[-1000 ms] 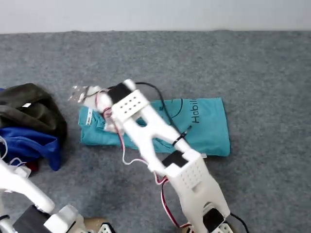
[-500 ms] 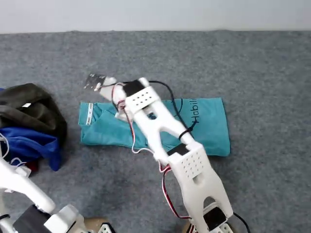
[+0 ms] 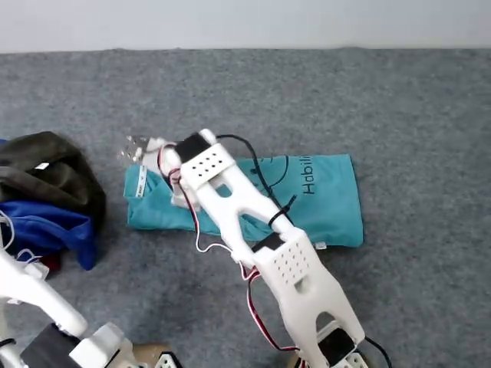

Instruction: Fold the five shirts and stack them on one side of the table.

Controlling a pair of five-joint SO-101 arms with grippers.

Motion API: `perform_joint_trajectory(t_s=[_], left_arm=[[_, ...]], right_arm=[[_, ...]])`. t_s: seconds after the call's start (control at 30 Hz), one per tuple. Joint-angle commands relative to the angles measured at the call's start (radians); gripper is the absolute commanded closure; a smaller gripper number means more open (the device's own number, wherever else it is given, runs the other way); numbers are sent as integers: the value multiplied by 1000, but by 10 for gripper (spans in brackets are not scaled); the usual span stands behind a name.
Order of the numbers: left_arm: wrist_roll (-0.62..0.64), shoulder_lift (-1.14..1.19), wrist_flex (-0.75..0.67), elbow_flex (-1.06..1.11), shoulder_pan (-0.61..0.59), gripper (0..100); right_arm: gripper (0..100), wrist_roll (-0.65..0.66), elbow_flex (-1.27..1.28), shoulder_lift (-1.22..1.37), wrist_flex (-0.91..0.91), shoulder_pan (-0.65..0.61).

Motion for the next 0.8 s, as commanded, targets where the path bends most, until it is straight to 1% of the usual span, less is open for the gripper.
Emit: perform_joint_trajectory(t_s=[0.0,0.07,0.17,0.33,0.43,0.5,0.63,0.77], left_arm=[[6,-3,-11,-35,5,986],[6,-3,-9,-35,5,986],[6,-3,-9,-35,5,986],[5,-3,-12,-35,5,986],[5,-3,-15,-35,5,986],[5,-3,-15,-35,5,986],[5,-3,-15,-35,5,986],[5,-3,-15,-35,5,986]], right_arm=[[989,2,-40,-1,111,-47],[989,2,-40,-1,159,-71],[989,2,-54,-1,179,-82],[989,2,-196,2,189,-56],[988,2,-285,13,165,-31],[988,2,-311,27,117,-13],[988,3,-319,90,33,16],[989,3,-327,171,-7,67]])
